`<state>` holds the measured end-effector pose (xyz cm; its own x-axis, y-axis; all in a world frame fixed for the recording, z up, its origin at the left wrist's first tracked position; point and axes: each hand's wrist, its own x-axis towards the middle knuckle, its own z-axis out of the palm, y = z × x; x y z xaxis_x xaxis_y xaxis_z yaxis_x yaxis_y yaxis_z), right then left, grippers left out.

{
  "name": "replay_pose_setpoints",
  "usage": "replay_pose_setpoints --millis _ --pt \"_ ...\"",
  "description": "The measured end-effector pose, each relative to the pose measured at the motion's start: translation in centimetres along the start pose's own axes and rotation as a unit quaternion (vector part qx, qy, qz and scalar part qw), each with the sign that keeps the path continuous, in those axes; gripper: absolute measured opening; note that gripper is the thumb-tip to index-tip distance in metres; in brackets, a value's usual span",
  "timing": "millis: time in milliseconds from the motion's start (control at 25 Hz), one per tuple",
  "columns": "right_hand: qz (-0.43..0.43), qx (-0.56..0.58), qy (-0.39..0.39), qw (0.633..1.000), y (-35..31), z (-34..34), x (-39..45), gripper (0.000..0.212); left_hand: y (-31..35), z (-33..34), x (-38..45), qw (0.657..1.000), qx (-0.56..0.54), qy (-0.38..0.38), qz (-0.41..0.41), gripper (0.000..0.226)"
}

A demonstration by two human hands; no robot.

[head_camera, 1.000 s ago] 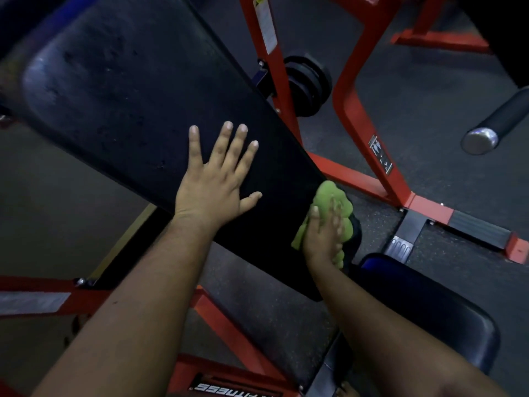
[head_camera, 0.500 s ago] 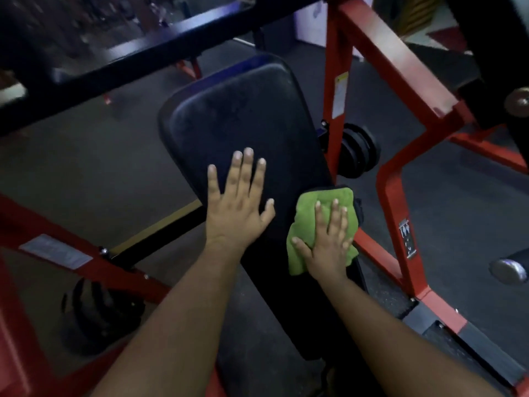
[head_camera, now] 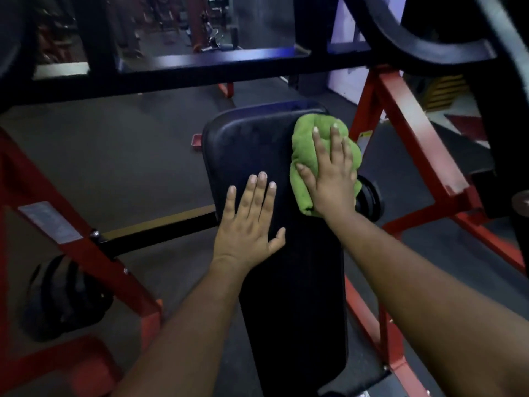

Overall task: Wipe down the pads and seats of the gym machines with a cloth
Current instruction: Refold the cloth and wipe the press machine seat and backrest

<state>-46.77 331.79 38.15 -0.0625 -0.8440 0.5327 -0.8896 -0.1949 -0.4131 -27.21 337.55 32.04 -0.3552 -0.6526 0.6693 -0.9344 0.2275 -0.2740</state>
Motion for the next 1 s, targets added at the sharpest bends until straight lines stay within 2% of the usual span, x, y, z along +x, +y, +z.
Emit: replay_pose_setpoints --millis 120,240,320,480,560,680,760,840,880,1000 --pt "-0.079 -0.043 -0.006 0.996 -3.2 -1.7 4.5 0.068 0.2 -0.1 -0.1 0.999 -0.005 0.006 -0.034 0.095" --pt "-0.180 -0.106 -0.037 0.977 -5.5 -2.9 6.3 0.067 0.3 -0.2 0.1 0.999 -0.005 0.003 -0.034 0.095" --pt "-0.236 -0.141 -0.047 0.960 -4.7 -3.3 6.5 0.070 0.4 -0.2 0.1 0.999 0.002 -0.002 -0.037 0.095" --pt "-0.262 -0.160 -0.031 0.951 0.4 -3.2 5.0 0.081 0.9 -0.5 0.0 0.997 0.045 -0.018 -0.052 0.098" --pt "-0.285 -0.145 -0.043 0.947 0.8 -3.1 5.4 0.081 1.0 -0.6 0.3 0.995 0.062 -0.031 -0.067 0.099" --pt "-0.346 -0.159 -0.044 0.924 -2.6 -3.2 7.0 0.073 3.0 -0.3 -1.7 0.986 0.051 0.006 -0.156 0.090" --pt "-0.420 -0.176 -0.032 0.890 -6.3 -2.4 7.3 0.070 6.8 0.5 -5.0 0.968 0.025 0.029 -0.247 0.082" --pt "-0.475 -0.197 -0.042 0.856 -10.4 -1.7 7.1 0.068 11.0 1.8 -8.3 0.940 0.004 0.009 -0.340 0.083" --pt "-0.483 -0.200 -0.046 0.851 -11.4 -1.5 7.0 0.068 12.6 2.3 -9.5 0.926 -0.007 -0.007 -0.378 0.084" --pt "-0.494 -0.200 -0.021 0.846 -8.7 -1.4 6.5 0.072 14.0 3.8 -10.9 0.907 -0.029 -0.013 -0.421 0.087"
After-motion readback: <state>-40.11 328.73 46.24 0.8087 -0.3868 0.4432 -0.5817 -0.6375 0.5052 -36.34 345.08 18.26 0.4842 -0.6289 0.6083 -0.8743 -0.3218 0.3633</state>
